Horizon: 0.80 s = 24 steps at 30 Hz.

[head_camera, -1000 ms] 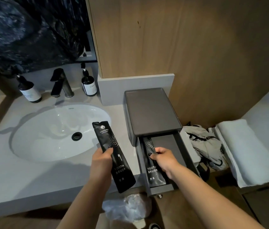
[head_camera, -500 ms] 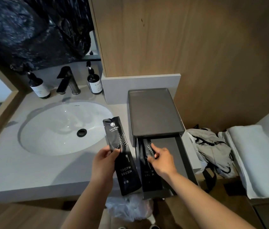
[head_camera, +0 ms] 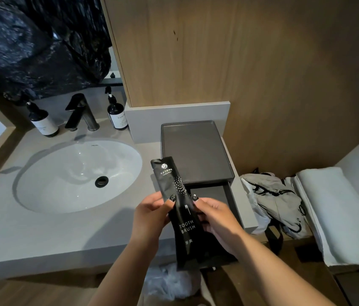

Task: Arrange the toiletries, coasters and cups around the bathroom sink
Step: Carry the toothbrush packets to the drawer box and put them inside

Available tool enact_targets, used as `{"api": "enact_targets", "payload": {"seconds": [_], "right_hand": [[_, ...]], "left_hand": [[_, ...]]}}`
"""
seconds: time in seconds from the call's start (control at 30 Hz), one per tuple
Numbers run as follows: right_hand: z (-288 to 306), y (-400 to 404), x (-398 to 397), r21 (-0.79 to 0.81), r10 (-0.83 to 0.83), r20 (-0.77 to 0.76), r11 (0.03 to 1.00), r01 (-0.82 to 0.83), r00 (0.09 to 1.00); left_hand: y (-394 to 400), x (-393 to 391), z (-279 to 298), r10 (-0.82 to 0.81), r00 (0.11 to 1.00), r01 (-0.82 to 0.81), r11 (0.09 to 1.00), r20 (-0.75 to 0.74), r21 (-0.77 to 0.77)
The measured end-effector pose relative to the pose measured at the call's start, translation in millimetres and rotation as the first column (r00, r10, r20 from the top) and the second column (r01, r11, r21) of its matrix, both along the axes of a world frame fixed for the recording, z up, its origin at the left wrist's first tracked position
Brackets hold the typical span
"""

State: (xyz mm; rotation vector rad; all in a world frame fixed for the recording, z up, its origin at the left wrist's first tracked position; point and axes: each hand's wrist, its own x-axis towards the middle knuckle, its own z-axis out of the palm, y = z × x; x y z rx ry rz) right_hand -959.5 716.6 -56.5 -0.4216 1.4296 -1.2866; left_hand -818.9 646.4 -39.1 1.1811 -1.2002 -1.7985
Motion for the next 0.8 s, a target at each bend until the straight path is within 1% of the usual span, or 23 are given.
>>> {"api": "enact_targets", "payload": {"seconds": [0.03, 0.1, 0.23, 0.27, 0.33, 0.43, 0.47, 0.5, 0.57, 0.63, 0.7, 0.8], "right_hand": [[2.0, 6.2, -0.2, -0.025, 0.044, 0.039, 0.999, -0.043, 0.998], [4.9, 16.7, 0.3, -0.083, 0.091, 0.041, 0.993, -0.088, 0.995], [11.8, 31.9, -3.4, -0.098, 0.047, -0.028, 0.994, -0.05, 0.998], [14.8, 36.2, -7.2, -0.088, 0.047, -0.053, 0.995, -0.052, 0.997], [20.2, 46.1, -17.9, -0.037, 0.045, -0.081, 0.998, -0.048, 0.996], [28.5, 63.3, -37.5, 0.069, 0.088, -0.097, 0.994, -0.081, 0.991], [30.6, 69.3, -45.2, 0.099, 0.11, -0.103, 0.99, -0.1, 0.989], [32.0, 74.4, -52.6, 0.126, 0.124, -0.097, 0.986, -0.112, 0.987], [32.8, 80.8, -64.6, 0.172, 0.158, -0.055, 0.974, -0.147, 0.986], [30.5, 80.8, -68.3, 0.221, 0.179, -0.043, 0.961, -0.165, 0.983], [26.7, 75.3, -63.2, 0.248, 0.159, -0.06, 0.959, -0.14, 0.985], [17.1, 57.6, -48.4, 0.26, 0.072, -0.084, 0.964, -0.048, 0.994]], "left_hand": [[1.6, -4.0, -1.0, 0.004, 1.0, -0.003, 1.0, 0.02, -0.015], [4.9, -12.0, -3.5, 0.014, 0.996, -0.009, 0.998, 0.084, -0.064], [8.4, -23.1, -11.1, -0.042, 0.967, 0.102, 0.968, 0.252, -0.229], [8.3, -24.5, -14.4, -0.016, 0.964, 0.086, 0.964, 0.267, -0.253], [7.9, -26.1, -19.4, 0.089, 0.953, -0.001, 0.957, 0.291, -0.291], [3.9, -23.9, -31.7, 0.239, 0.887, -0.072, 0.917, 0.395, -0.393], [1.8, -22.8, -37.7, 0.25, 0.873, -0.078, 0.919, 0.419, -0.386], [0.1, -22.0, -42.4, 0.232, 0.865, -0.073, 0.935, 0.445, -0.346], [-1.7, -22.1, -50.0, 0.14, 0.85, -0.032, 0.976, 0.508, -0.215], [-0.6, -23.6, -51.5, 0.026, 0.848, 0.028, 0.995, 0.53, -0.094], [2.0, -25.4, -48.4, -0.066, 0.851, 0.081, 0.997, 0.521, -0.006], [4.3, -25.1, -47.2, -0.121, 0.825, 0.138, 0.99, 0.551, 0.01]]}}
